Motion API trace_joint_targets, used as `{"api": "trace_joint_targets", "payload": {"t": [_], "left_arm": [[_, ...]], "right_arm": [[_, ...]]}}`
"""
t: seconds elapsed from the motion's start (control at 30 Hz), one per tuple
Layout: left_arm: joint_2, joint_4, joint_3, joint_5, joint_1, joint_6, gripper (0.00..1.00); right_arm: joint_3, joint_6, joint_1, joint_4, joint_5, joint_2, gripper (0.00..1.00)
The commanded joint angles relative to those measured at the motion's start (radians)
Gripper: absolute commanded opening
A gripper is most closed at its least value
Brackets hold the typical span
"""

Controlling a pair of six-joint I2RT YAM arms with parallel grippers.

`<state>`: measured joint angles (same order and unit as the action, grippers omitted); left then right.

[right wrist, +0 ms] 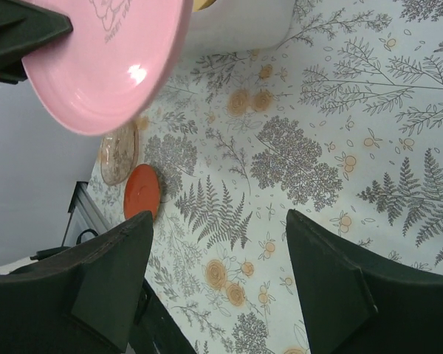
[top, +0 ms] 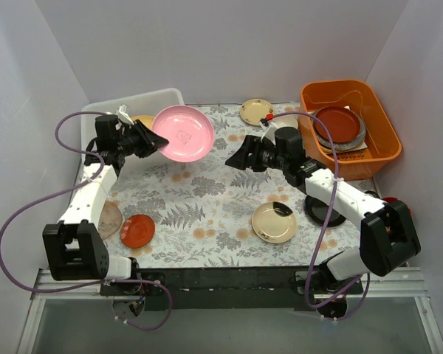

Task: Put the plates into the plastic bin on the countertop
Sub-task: Place the plate in the plastic bin.

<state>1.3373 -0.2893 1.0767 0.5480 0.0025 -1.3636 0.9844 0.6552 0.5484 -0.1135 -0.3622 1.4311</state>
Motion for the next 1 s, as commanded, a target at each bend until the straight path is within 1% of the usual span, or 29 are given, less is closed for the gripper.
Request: {"api": "trace_joint_targets", "payload": {"t": [0.0,0.1,0.13,0.23,0.4,0.53,0.67,0.97], "left_arm": [[0.066,0.038,0.069,0.035,0.091,-0.044,0.00],[0.124,0.110,0.078,0.113,0.166,-0.103,0.00],[0.169,0.127,0.097,0.156,0.207,-0.112,0.00],[0.209,0.128,0.134,0.164,0.234,-0.109,0.00],[0.258,0.130,0.169,0.139,0.254,-0.101,0.00],[0.295,0.171,0.173,0.173,0.278,-0.158,0.00],[0.322,0.167,0.187,0.153,0.290,-0.155,0.00],[0.333,0.171,0.169,0.027,0.338,-0.143,0.00]], "right_arm": [[-0.012,-0.008,-0.024,-0.041,-0.017,-0.038,0.79],[-0.021,-0.009,-0.033,-0.046,-0.027,-0.038,0.79],[-0.027,-0.011,-0.038,-0.049,-0.032,-0.037,0.79],[-0.030,-0.014,-0.045,-0.051,-0.041,-0.031,0.79],[-0.046,-0.017,-0.056,-0.064,-0.057,-0.028,0.78],[-0.062,-0.009,-0.062,-0.097,-0.066,-0.032,0.78],[-0.062,-0.008,-0.067,-0.104,-0.083,-0.021,0.78],[-0.089,0.003,-0.071,-0.160,-0.118,-0.026,0.78]]}}
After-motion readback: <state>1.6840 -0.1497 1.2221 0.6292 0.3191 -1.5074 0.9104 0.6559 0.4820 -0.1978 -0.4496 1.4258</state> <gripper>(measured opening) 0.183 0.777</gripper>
